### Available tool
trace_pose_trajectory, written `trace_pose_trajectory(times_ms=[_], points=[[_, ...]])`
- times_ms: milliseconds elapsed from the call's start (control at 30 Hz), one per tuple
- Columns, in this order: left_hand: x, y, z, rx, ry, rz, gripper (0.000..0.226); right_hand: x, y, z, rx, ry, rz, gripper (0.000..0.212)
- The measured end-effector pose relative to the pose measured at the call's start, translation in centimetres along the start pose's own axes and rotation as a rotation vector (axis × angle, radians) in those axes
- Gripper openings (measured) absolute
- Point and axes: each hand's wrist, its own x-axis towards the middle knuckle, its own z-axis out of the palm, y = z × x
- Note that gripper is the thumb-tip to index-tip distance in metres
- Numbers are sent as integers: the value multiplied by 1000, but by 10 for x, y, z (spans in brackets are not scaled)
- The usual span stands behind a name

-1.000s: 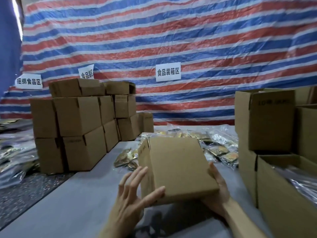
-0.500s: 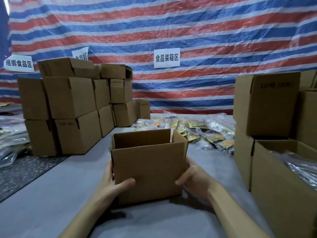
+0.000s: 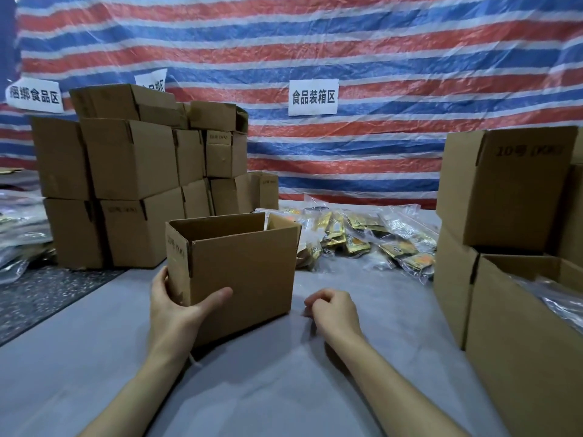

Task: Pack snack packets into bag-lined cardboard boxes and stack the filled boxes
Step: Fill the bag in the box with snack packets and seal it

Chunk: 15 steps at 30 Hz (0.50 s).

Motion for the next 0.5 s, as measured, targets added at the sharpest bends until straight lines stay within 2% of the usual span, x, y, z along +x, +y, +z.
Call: trace_pose_trajectory(times_ms=[67, 167, 233, 367, 500], points=[[0, -3, 0, -21, -12, -33, 122, 15, -6, 1, -82, 16, 85, 26], [1, -6, 3, -65, -69, -95, 123, 43, -7, -1, -21, 7, 201, 17], [1, -7, 5, -50, -116, -118, 131, 64, -4, -6, 21, 120, 209, 11], [3, -9, 9, -21, -157, -123, 132, 110, 14, -18, 114, 394, 188, 35], [3, -11, 9, -52, -182, -136, 119, 148, 18, -23, 378, 388, 302, 43]])
